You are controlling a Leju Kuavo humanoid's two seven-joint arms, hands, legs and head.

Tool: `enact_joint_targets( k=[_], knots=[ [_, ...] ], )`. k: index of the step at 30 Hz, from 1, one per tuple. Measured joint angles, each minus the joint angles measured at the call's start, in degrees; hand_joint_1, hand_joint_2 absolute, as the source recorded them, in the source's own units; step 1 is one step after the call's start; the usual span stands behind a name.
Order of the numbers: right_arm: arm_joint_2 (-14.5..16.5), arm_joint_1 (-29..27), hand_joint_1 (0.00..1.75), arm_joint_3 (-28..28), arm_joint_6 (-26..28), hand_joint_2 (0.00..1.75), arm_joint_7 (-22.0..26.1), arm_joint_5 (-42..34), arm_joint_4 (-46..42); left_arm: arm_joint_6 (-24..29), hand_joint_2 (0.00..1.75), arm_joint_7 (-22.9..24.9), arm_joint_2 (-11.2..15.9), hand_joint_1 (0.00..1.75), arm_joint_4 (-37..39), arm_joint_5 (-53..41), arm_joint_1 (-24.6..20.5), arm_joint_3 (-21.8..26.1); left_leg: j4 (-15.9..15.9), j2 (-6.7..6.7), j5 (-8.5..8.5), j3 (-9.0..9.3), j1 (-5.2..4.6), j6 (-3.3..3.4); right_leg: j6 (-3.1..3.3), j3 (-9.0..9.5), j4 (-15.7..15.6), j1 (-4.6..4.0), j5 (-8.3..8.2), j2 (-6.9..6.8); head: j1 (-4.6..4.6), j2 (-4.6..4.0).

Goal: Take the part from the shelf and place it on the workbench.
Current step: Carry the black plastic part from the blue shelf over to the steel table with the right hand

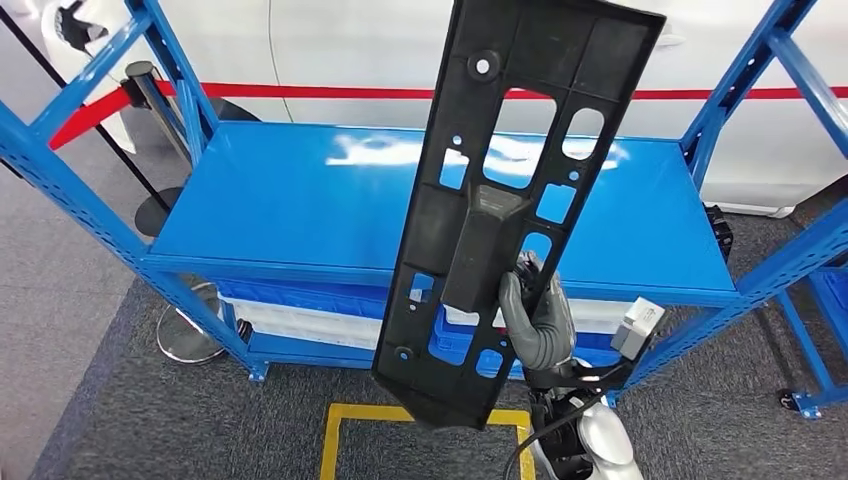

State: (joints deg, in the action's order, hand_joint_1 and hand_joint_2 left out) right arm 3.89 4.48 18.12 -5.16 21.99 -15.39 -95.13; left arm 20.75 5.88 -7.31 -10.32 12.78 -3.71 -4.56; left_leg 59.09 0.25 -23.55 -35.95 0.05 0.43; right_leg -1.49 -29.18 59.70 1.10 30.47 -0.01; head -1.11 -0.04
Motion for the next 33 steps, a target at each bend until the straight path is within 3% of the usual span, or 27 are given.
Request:
enact_joint_targets(
  k=[3, 5, 7, 8, 9, 11, 13, 15, 16, 18, 19, 20, 21, 23, 24, 25, 26, 27, 28, 30, 31, 33],
  knots=[
    [0.0, -1.53, 1.75, -0.62, 0.75, 1.75, 0.17, 0.42, -0.7, -0.01, 1.75, 0.29, 0.05, 0.0, 0.01, -0.53, 0.19, -0.36, 0.23, -0.06, 0.46, -0.73, 0.11, -1.09, 1.59, -0.73, -0.8, -0.22, -0.9, 0.04, 0.06, 0.0],
    [0.03, -2.19, 1.75, -0.86, 0.9, 1.75, 0.26, 0.62, -1.09, 0.09, 1.75, 0.13, 0.11, 0.0, 0.02, -0.7, 0.24, -0.44, 3.09, -0.09, -3.25, -2.13, 0.27, -1.6, 2.56, -2.17, -0.99, -0.08, -2.27, -0.12, 0.02, 0.0],
    [0.07, -2.82, 1.75, -1.15, 0.78, 1.75, 0.66, 0.71, -1.43, 0.22, 1.75, -0.14, 0.23, 0.0, 0.02, -0.79, 0.09, -0.49, 9.52, -0.1, -9.08, -3.61, 0.33, -1.92, 2.99, -3.78, -0.97, -0.18, -3.61, -0.23, -0.03, -0.01],
    [0.08, -3.15, 1.75, -1.34, 0.62, 1.75, 0.98, 0.64, -1.51, 0.27, 1.75, -0.26, 0.32, 0.0, 0.02, -0.85, 0.05, -0.53, 12.81, -0.09, -10.81, -3.9, 0.34, -2.0, 3.04, -4.6, -0.94, -0.28, -4.25, -0.28, -0.03, -0.01],
    [0.07, -3.44, 1.75, -1.51, 0.39, 1.75, 1.38, 0.5, -1.52, 0.31, 1.75, -0.4, 0.43, 0.0, 0.02, -0.94, 0.02, -0.6, 15.09, -0.09, -11.18, -3.6, 0.34, -2.01, 3.05, -5.46, -0.89, -0.37, -4.9, -0.31, -0.03, -0.01],
    [0.07, -3.97, 1.75, -1.78, -0.05, 1.75, 2.26, 0.17, -1.52, 0.34, 1.75, -0.7, 0.67, 0.0, 0.02, -1.23, -0.02, -0.81, 14.36, -0.09, -8.6, -0.59, 0.33, -1.76, 2.94, -7.14, -0.77, -0.5, -6.16, -0.31, -0.04, 0.0],
    [0.07, -4.55, 1.75, -2.1, -0.27, 1.75, 3.19, -0.08, -1.6, 0.26, 1.75, -0.96, 1.09, 0.0, 0.02, -1.51, -0.07, -1.1, 6.82, -0.13, -6.57, 5.64, 0.2, -1.14, 2.67, -8.34, -0.64, -0.64, -7.3, -0.26, -0.04, 0.0],
    [0.08, -5.1, 1.75, -2.43, -0.44, 1.75, 3.96, -0.33, -1.76, 0.15, 1.75, -1.22, 1.61, 0.0, 0.02, -1.61, -0.12, -1.3, -0.98, -0.19, -7.54, 10.79, -0.09, -0.57, 2.12, -8.84, -0.7, -0.71, -8.39, -0.34, 0.0, 0.0],
    [0.09, -5.29, 1.75, -2.53, -0.61, 1.75, 4.24, -0.47, -1.83, 0.12, 1.75, -1.4, 1.87, 0.0, 0.02, -1.62, -0.13, -1.34, -2.9, -0.21, -8.07, 11.73, -0.28, -0.35, 1.77, -8.91, -0.88, -0.66, -8.97, -0.43, 0.0, 0.0],
    [0.09, -5.7, 1.75, -2.67, -1.09, 1.75, 4.83, -0.69, -1.84, 0.1, 1.75, -1.84, 2.36, 0.0, 0.02, -1.61, -0.09, -1.36, -3.82, -0.11, -7.13, 11.28, -0.31, 0.21, 1.04, -9.1, -1.34, -0.47, -9.77, -0.49, 0.0, 0.0],
    [0.09, -5.92, 1.75, -2.78, -1.35, 1.75, 5.1, -0.75, -1.82, 0.1, 1.75, -2.07, 2.59, 0.0, 0.02, -1.61, -0.12, -1.37, -4.05, 0.0, -6.36, 10.76, -0.21, 0.56, 0.74, -9.42, -1.0, -0.4, -8.92, -0.42, 0.0, 0.0],
    [0.09, -6.16, 1.75, -2.87, -1.58, 1.75, 5.32, -0.79, -1.79, 0.11, 1.75, -2.23, 2.78, 0.0, 0.02, -1.61, -0.15, -1.37, -4.26, 0.16, -5.52, 10.08, -0.07, 0.93, 0.51, -9.92, 0.2, -0.38, -6.91, -0.32, 0.04, 0.0],
    [0.09, -6.36, 1.75, -2.98, -1.8, 1.75, 5.48, -0.83, -1.75, 0.11, 1.75, -2.34, 2.94, 0.0, 0.02, -1.6, -0.21, -1.37, -4.31, 0.31, -4.79, 9.28, -0.01, 1.2, 0.34, -10.6, 2.6, -0.31, -3.86, -0.24, 0.05, 0.0],
    [0.09, -6.75, 1.75, -3.1, -2.13, 1.75, 5.73, -0.87, -1.65, 0.1, 1.75, -2.49, 3.16, 0.0, 0.02, -1.71, -0.16, -1.37, -3.97, 0.43, -3.5, 7.46, -0.06, 1.48, 0.04, -11.94, 9.63, -0.27, 1.5, -0.2, 0.08, 0.0],
    [0.09, -6.94, 1.75, -3.2, -2.22, 1.75, 5.87, -0.9, -1.54, 0.04, 1.75, -2.54, 3.23, 0.0, 0.02, -1.87, -0.13, -1.4, -3.66, 0.47, -2.84, 6.38, -0.07, 1.44, -0.11, -12.19, 12.82, -0.25, 2.13, -0.2, 0.09, 0.0],
    [0.09, -7.11, 1.75, -3.29, -2.28, 1.75, 6.01, -0.92, -1.42, -0.06, 1.75, -2.55, 3.28, 0.0, 0.02, -2.11, -0.13, -1.46, -3.27, 0.48, -2.25, 5.26, -0.06, 1.35, -0.22, -11.85, 14.67, -0.2, 1.28, -0.2, 0.08, 0.0],
    [0.1, -7.29, 1.75, -3.39, -2.35, 1.75, 6.1, -0.93, -1.31, -0.18, 1.75, -2.51, 3.33, 0.0, 0.02, -2.38, -0.14, -1.55, -2.77, 0.48, -1.74, 4.06, -0.03, 1.21, -0.26, -10.61, 14.63, -0.13, -0.49, -0.2, 0.09, 0.0],
    [0.1, -7.48, 1.75, -3.46, -2.45, 1.75, 6.16, -0.95, -1.24, -0.3, 1.75, -2.4, 3.37, 0.0, 0.02, -2.59, -0.14, -1.67, -2.19, 0.46, -1.34, 2.96, 0.0, 1.03, -0.24, -8.41, 12.66, -0.04, -2.2, -0.21, 0.09, 0.0],
    [0.11, -7.64, 1.75, -3.5, -2.6, 1.75, 6.2, -0.96, -1.24, -0.39, 1.75, -2.24, 3.43, 0.0, 0.02, -2.81, -0.14, -1.78, -1.58, 0.43, -1.05, 1.99, -0.04, 0.8, -0.15, -5.52, 9.11, 0.02, -2.57, -0.2, 0.09, 0.0],
    [0.23, -7.95, 1.75, -3.57, -2.96, 1.75, 6.25, -0.97, -1.32, -0.49, 1.75, -1.97, 3.56, 0.0, 0.02, -3.14, -0.12, -2.01, -0.53, 0.38, -0.52, 0.73, -0.18, 0.23, 0.34, -0.54, 1.79, -0.14, -0.91, -0.13, 0.04, 0.0],
    [0.32, -8.08, 1.75, -3.61, -3.1, 1.75, 6.27, -0.98, -1.36, -0.5, 1.75, -1.88, 3.63, 0.0, 0.02, -3.29, -0.12, -2.14, -0.29, 0.37, -0.14, 0.38, -0.26, -0.11, 0.72, 0.53, -0.26, -0.29, 0.06, -0.09, 0.02, 0.0],
    [0.52, -8.48, 1.75, -3.77, -3.26, 1.75, 6.29, -1.02, -1.39, -0.5, 1.75, -1.68, 3.77, 0.0, 0.04, -3.53, 0.01, -2.4, -0.2, 0.35, 0.58, -0.05, -0.15, -0.85, 1.73, 0.2, -1.07, -0.4, -0.29, -0.18, 0.04, 0.0]
  ],
)
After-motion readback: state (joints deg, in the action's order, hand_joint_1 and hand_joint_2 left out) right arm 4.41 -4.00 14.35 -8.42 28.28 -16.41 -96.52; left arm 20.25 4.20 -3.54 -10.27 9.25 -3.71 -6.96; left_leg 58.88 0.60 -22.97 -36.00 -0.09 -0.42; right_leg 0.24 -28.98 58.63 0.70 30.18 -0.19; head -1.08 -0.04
